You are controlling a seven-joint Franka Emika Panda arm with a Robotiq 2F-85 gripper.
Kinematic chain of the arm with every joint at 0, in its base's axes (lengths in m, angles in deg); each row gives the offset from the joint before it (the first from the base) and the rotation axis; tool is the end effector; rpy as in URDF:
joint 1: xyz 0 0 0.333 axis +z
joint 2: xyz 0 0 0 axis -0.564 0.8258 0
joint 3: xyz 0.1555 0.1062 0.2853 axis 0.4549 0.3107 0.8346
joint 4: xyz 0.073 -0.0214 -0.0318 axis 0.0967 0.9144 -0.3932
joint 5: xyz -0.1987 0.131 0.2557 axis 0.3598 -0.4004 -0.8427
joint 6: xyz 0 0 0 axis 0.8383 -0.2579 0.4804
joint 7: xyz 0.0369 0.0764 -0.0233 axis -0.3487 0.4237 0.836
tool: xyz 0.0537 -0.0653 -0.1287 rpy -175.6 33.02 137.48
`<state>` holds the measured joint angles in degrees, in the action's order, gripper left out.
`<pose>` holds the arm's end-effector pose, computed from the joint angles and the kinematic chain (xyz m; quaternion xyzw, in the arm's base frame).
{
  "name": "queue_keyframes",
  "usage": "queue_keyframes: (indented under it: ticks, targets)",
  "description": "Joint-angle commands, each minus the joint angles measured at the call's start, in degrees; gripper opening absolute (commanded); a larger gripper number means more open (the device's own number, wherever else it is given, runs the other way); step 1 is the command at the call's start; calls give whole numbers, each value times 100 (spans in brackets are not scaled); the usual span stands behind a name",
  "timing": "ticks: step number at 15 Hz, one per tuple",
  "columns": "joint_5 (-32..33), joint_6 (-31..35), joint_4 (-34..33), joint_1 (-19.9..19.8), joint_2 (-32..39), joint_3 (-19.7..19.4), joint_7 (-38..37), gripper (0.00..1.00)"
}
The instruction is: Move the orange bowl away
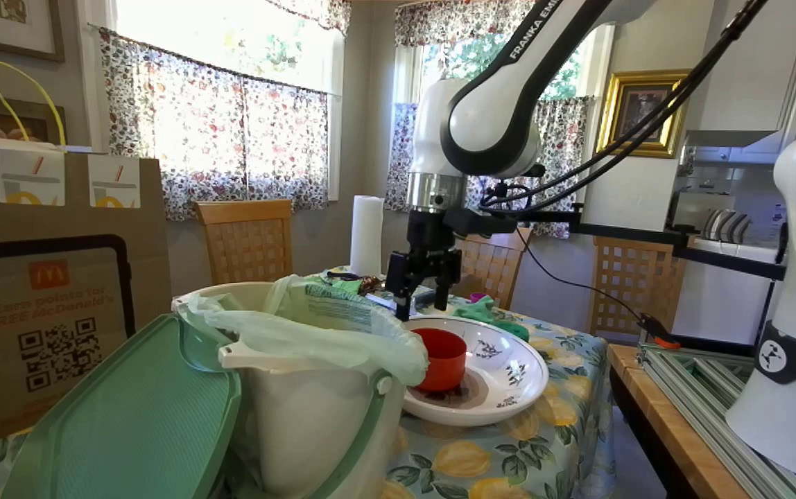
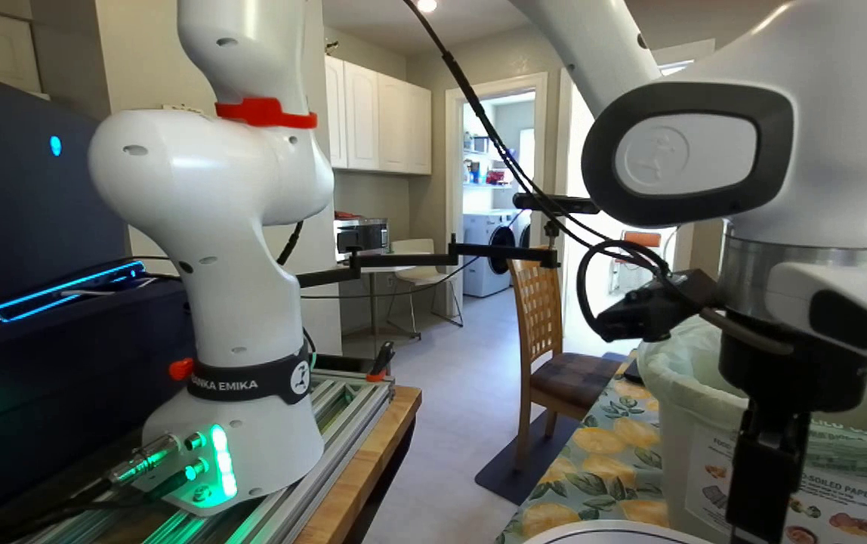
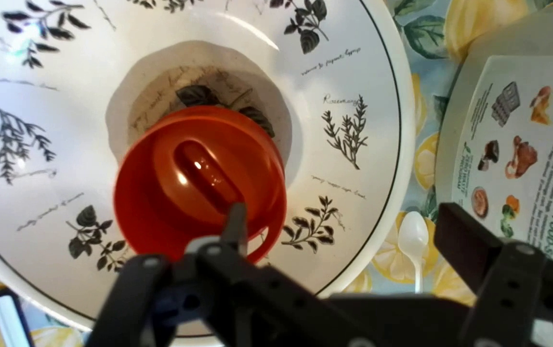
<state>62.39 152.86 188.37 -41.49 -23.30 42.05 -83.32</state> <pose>0.4649 -0.0882 0.2500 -0.9593 0.2808 -0.0100 0.0272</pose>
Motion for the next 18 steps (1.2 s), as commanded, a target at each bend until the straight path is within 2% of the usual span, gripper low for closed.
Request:
queue_keyframes:
  ticks: [1,8,13,18]
  targets:
    - [-228,335,-467,23,730,-145,-12,100]
    - [-337,420,-875,7,1274,-293,-63,100]
    - [-230,485,-879,97,1449,-473,-249,100]
    - [-311,477,-900,105,1587,-432,-288,100]
